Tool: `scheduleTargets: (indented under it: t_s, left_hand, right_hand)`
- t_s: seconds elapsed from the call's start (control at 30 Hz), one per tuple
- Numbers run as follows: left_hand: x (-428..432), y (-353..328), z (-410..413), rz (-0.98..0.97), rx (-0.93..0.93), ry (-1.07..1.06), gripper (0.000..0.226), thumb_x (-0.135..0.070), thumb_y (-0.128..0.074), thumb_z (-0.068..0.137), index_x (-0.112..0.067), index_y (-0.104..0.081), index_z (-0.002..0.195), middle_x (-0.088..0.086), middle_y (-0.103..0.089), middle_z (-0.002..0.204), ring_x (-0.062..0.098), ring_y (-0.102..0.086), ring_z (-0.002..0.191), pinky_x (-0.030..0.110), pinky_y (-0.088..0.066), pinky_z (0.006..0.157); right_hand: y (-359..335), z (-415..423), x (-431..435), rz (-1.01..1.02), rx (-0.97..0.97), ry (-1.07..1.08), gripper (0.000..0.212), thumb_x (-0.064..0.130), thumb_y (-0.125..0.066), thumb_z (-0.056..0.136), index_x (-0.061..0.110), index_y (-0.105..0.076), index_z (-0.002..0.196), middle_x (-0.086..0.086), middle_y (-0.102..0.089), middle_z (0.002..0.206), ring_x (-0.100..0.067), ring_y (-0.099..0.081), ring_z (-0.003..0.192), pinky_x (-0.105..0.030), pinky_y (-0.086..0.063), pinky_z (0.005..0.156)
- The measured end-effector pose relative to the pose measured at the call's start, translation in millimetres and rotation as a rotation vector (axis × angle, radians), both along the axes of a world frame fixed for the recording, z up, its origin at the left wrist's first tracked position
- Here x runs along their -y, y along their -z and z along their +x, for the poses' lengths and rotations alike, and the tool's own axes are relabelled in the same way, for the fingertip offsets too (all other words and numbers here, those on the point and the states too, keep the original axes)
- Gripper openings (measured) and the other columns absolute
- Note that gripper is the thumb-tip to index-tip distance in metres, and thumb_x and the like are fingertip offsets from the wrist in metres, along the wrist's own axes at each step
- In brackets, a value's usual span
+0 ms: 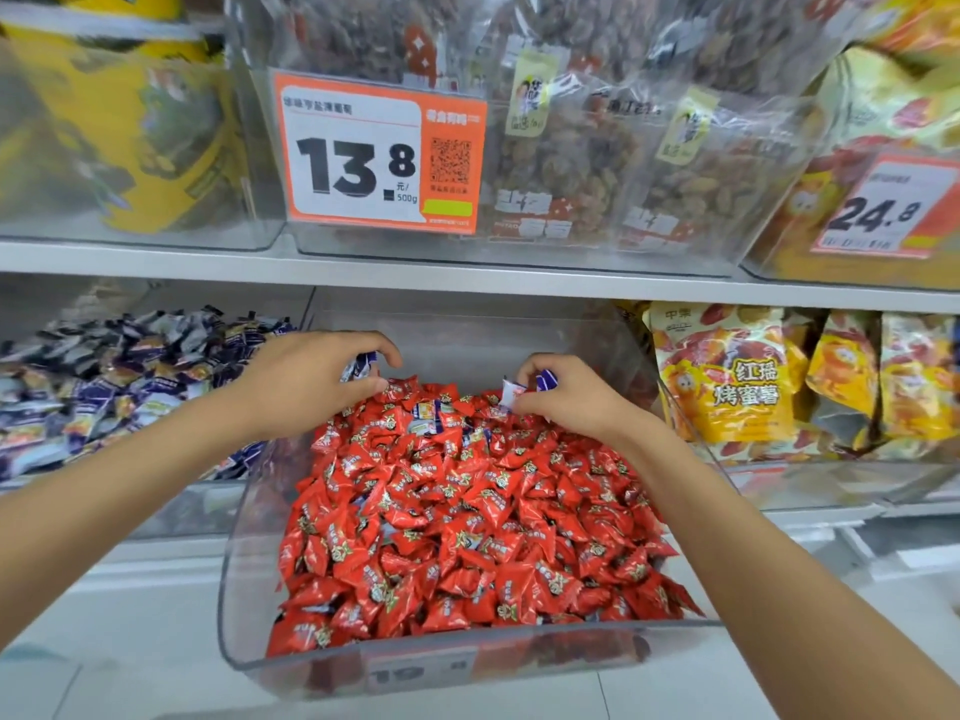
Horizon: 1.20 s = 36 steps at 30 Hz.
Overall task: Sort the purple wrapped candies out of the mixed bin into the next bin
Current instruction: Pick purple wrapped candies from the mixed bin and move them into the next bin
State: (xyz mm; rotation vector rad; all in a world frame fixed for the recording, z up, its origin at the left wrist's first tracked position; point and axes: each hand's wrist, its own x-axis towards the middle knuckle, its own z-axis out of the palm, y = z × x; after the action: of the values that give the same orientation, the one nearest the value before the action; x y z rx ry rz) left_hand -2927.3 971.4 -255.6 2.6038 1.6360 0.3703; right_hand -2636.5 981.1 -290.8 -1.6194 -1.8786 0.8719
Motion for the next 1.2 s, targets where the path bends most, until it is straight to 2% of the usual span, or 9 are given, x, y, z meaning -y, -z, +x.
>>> scheduleTargets:
  t_s: [0.17,0.2,0.3,0.43,0.63,0.8,0.9,0.97,1.2]
  left_hand:
    - [-2,3,-3,0.003,0.001,-0.001,0.023,-0.051,-0.054,0.091,-0.047,-0.053,0.114,-0.005,-0.06,0.063,0.005,-0.048,0.049,0.028,-0.044,0.058]
    - [-3,4,-3,0.002,0.005,-0.002,0.022,-0.052,-0.053,0.091,-0.048,-0.053,0.113,-0.004,-0.06,0.062,0.006,-0.049,0.049,0.028,-0.045,0.059]
    - [-3,5,-3,0.001,0.011,-0.009,0.023,-0.053,-0.053,0.091,-0.048,-0.053,0.113,-0.002,-0.059,0.059,0.006,-0.047,0.047,0.029,-0.045,0.058]
    - [-2,4,-2,0.012,0.037,-0.008,0.022,-0.049,-0.056,0.091,-0.045,-0.056,0.112,-0.005,-0.049,0.05,0.005,-0.043,0.044,0.026,-0.033,0.049]
    - [-3,4,-1,0.006,0.06,0.004,0.019,-0.048,-0.057,0.091,-0.045,-0.056,0.11,-0.01,-0.052,0.048,0.008,-0.046,0.045,0.026,-0.033,0.049]
    - [-2,4,-2,0.002,0.079,0.002,0.021,-0.05,-0.057,0.09,-0.045,-0.056,0.111,-0.005,-0.047,0.046,0.007,-0.041,0.043,0.027,-0.034,0.05]
    - [-2,4,-4,0.001,0.084,0.011,0.023,-0.049,-0.057,0.091,-0.044,-0.057,0.113,-0.007,-0.045,0.049,0.005,-0.04,0.043,0.027,-0.031,0.05]
    - [-1,3,-3,-0.006,0.084,0.016,0.024,-0.049,-0.057,0.091,-0.044,-0.057,0.114,-0.007,-0.046,0.051,0.005,-0.039,0.043,0.027,-0.03,0.049]
    - [-1,3,-2,-0.009,0.07,0.019,0.024,-0.051,-0.056,0.09,-0.045,-0.056,0.114,-0.003,-0.046,0.049,0.008,-0.039,0.042,0.027,-0.033,0.05]
  right_hand:
    - [-4,-6,8,-0.098,-0.174,0.027,0.019,0.018,-0.072,0.083,0.018,-0.054,0.076,0.0,-0.055,0.073,-0.014,-0.048,0.065,-0.03,-0.039,0.067]
    - [-5,-7,9,-0.129,-0.208,0.034,0.011,0.017,-0.071,0.084,0.018,-0.061,0.087,-0.001,-0.061,0.082,-0.014,-0.054,0.07,-0.029,-0.042,0.07]
    - [-2,-8,9,-0.222,-0.261,0.028,0.035,0.014,-0.066,0.087,0.024,-0.066,0.121,0.002,-0.067,0.106,-0.012,-0.061,0.086,-0.023,-0.045,0.074]
    - [-1,-8,11,-0.23,-0.334,0.063,0.014,0.021,-0.069,0.089,0.012,-0.069,0.099,-0.006,-0.065,0.082,-0.02,-0.056,0.076,-0.032,-0.041,0.069]
    - [-12,-9,21,-0.239,-0.362,0.04,0.014,0.026,-0.058,0.097,0.013,-0.055,0.1,0.01,-0.064,0.065,-0.003,-0.057,0.057,-0.019,-0.041,0.055]
    - [-6,-11,27,-0.247,-0.392,0.06,0.017,0.03,-0.061,0.095,0.018,-0.065,0.107,0.002,-0.064,0.106,-0.011,-0.057,0.083,-0.021,-0.046,0.065]
    - [-3,-14,31,-0.226,-0.461,0.078,0.015,0.028,-0.067,0.091,0.015,-0.061,0.094,0.003,-0.063,0.093,-0.01,-0.059,0.081,-0.021,-0.048,0.069]
    - [-4,-16,33,-0.205,-0.424,0.08,0.021,0.035,-0.067,0.09,0.018,-0.055,0.087,0.001,-0.052,0.079,-0.007,-0.053,0.066,-0.024,-0.048,0.063]
    - [-13,-4,33,-0.085,-0.161,0.03,0.037,0.045,-0.067,0.086,0.011,-0.052,0.089,-0.009,-0.049,0.07,-0.022,-0.042,0.062,-0.029,-0.04,0.05]
